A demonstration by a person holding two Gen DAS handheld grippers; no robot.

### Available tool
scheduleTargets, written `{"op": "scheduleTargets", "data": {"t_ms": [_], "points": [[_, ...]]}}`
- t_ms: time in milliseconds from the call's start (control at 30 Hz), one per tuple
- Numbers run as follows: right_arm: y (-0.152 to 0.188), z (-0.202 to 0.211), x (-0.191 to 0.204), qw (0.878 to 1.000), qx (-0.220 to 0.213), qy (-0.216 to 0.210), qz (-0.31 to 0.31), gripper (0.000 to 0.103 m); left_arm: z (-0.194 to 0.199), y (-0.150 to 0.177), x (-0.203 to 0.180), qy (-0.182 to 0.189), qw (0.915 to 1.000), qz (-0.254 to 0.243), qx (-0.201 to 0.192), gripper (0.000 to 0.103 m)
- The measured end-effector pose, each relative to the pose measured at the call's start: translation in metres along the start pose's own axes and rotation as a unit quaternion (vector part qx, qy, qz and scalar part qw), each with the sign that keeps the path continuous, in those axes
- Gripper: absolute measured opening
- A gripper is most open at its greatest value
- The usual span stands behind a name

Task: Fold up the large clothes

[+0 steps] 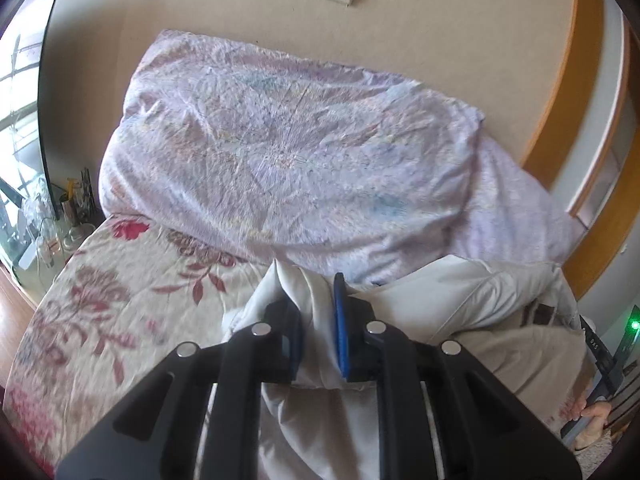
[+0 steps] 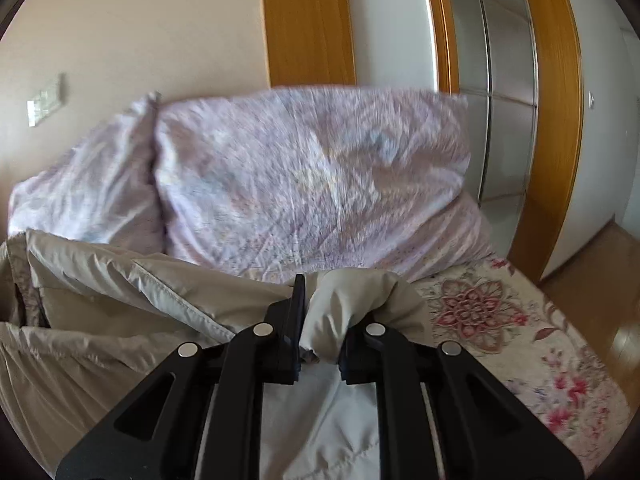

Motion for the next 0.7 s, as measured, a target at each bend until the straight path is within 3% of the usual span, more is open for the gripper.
{"op": "scheduleTargets", "data": {"t_ms": [133,233,267,333,400,467,500,533,633,700], "points": [[0.001,-0.049,0.004,0.999,0.035,0.004,-0.022,0.014,-0.046,-0.007,-0.004,-0.022,0.9997,-0.001,0.004,0.016],[0.002,-0.069,0.002,0.996,0.065,-0.015,-0.055,0.022,-0.070,-0.008,0.000,-0.026,0.9994,0.016,0.017,0.023],[0.001,-0.070,0.000,0.995,0.068,-0.027,-0.068,0.029,-0.074,-0.008,0.001,-0.022,0.9993,0.023,0.021,0.031],[-0.003,-0.064,-0.004,0.993,0.057,-0.055,-0.092,0.042,-0.072,-0.009,0.004,-0.012,0.9994,0.028,0.012,0.048],[-0.007,-0.052,-0.007,0.991,0.040,-0.076,-0.100,0.052,-0.064,-0.010,0.003,-0.019,0.9995,0.023,-0.009,0.080],[-0.008,-0.041,-0.005,0.992,0.026,-0.080,-0.095,0.069,-0.047,-0.010,0.000,-0.022,0.9990,0.010,-0.038,0.085],[-0.008,-0.033,-0.003,0.993,0.010,-0.078,-0.085,0.073,-0.036,-0.008,-0.006,-0.020,0.9985,-0.003,-0.050,0.086],[-0.012,-0.023,-0.001,0.996,-0.028,-0.066,-0.062,0.078,-0.030,-0.007,-0.010,-0.023,0.9980,-0.011,-0.058,0.090],[-0.011,-0.002,0.005,0.996,-0.077,-0.039,-0.027,0.080,-0.012,0.006,-0.027,-0.033,0.9949,-0.051,-0.081,0.097],[-0.002,-0.007,0.024,0.998,-0.046,-0.045,0.020,0.079,-0.008,0.017,-0.038,-0.043,0.9923,-0.079,-0.086,0.097]]}}
Point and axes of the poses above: each gripper's, at about its wrist camera, not at the fingertips, and z roughly against the way its jaws point, x to its left, y to its underside, the point moved 4 cm from there along -z, roughly the way its jaws point, and after that the axes turned 5 degrees about z, right-handed, at the moved point
